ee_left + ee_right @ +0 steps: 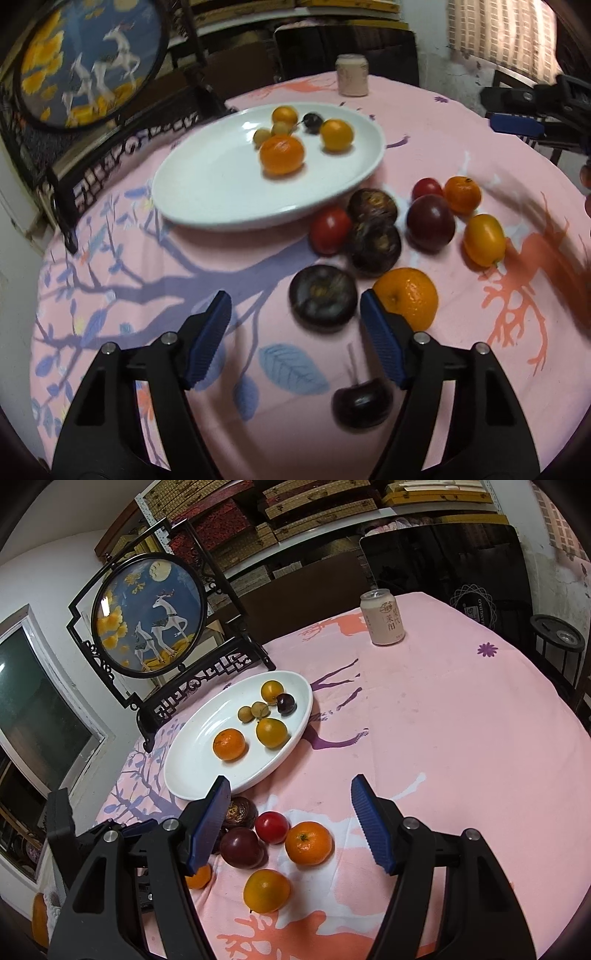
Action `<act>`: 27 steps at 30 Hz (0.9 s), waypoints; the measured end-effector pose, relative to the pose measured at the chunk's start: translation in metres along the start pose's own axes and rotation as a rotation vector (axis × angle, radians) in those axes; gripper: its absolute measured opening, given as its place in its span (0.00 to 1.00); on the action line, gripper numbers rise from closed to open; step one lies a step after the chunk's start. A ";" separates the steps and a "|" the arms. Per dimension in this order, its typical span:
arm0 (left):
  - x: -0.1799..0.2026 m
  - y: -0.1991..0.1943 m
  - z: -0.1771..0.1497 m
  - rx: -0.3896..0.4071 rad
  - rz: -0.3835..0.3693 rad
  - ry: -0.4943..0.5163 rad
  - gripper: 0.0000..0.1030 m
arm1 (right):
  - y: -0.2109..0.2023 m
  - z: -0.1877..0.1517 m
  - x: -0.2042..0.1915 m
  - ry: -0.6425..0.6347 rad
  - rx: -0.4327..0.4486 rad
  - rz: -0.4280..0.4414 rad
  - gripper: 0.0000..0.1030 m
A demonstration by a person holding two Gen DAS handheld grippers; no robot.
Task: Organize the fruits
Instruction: 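Move the left gripper to the dark purple mangosteen and close on it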
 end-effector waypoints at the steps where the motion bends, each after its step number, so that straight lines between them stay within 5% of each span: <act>1: 0.001 0.001 0.001 0.003 -0.008 0.003 0.71 | 0.001 0.000 0.001 0.002 -0.002 -0.001 0.66; 5: -0.011 0.007 0.003 -0.031 -0.097 -0.025 0.69 | 0.004 -0.001 0.003 0.011 -0.012 -0.009 0.66; 10: -0.036 0.010 -0.008 -0.065 -0.050 -0.048 0.68 | 0.005 -0.001 0.002 0.015 -0.019 -0.008 0.66; 16: -0.015 0.018 0.000 -0.049 -0.023 0.021 0.62 | 0.008 -0.003 0.000 0.006 -0.028 -0.012 0.66; 27: -0.021 0.031 0.013 -0.036 -0.119 -0.110 0.52 | 0.015 -0.006 -0.002 -0.013 -0.055 -0.023 0.66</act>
Point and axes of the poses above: each gripper's, at about its wrist camera, not at the fingertips, and y roughly the way its jaws point, x to its right, z to its top, the point moved 1 cm from there along y, roughly the way its jaws point, and after that the axes turned 6 degrees about -z, right-handed, at the moved point
